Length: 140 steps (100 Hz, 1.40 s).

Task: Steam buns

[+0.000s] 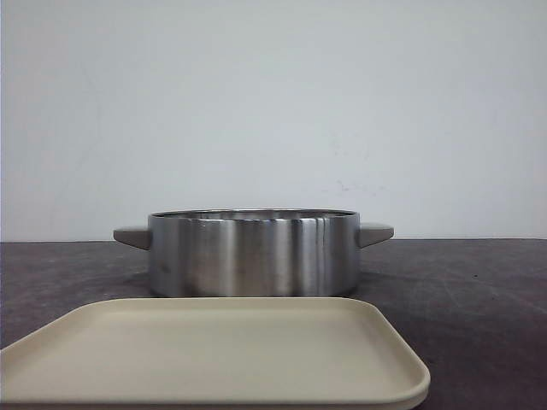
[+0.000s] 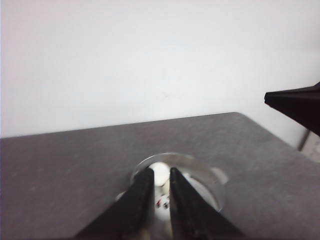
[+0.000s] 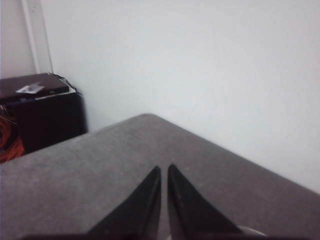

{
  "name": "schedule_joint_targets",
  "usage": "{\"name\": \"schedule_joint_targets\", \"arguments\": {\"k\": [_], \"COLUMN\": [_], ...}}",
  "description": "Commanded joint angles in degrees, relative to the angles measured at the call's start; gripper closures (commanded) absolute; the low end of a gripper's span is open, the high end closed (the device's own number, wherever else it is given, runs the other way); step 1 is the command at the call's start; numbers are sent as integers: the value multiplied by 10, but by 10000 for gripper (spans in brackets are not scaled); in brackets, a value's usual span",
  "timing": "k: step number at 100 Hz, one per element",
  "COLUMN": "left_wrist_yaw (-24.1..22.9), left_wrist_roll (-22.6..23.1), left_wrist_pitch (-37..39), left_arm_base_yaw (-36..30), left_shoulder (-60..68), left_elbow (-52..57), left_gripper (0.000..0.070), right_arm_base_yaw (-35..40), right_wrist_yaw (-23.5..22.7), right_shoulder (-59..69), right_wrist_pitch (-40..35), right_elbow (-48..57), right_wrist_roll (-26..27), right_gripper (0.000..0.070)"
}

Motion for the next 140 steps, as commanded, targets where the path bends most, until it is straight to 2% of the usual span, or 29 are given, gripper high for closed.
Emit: {"name": "schedule_joint_targets", "arguments": {"k": [1, 118, 140], "left_wrist_yaw": [-4, -3, -3], "left_wrist_roll": [3, -2, -2], "left_wrist_pitch": [1, -11, -11], "left_arm_base_yaw": [-4, -4, -4], "left_shoulder": [-7, -18, -18], "left_elbow": [0, -5, -5], "left_gripper": [691, 689, 689], "right_arm_base_yaw": [6, 6, 3], "right_wrist_yaw": [-1, 1, 24], "right_shoulder": [2, 1, -5], "right_wrist_pitch": [18, 11, -16], "right_elbow": [6, 5, 5], "right_wrist_roll": [3, 3, 5], "right_gripper": [684, 684, 684]}}
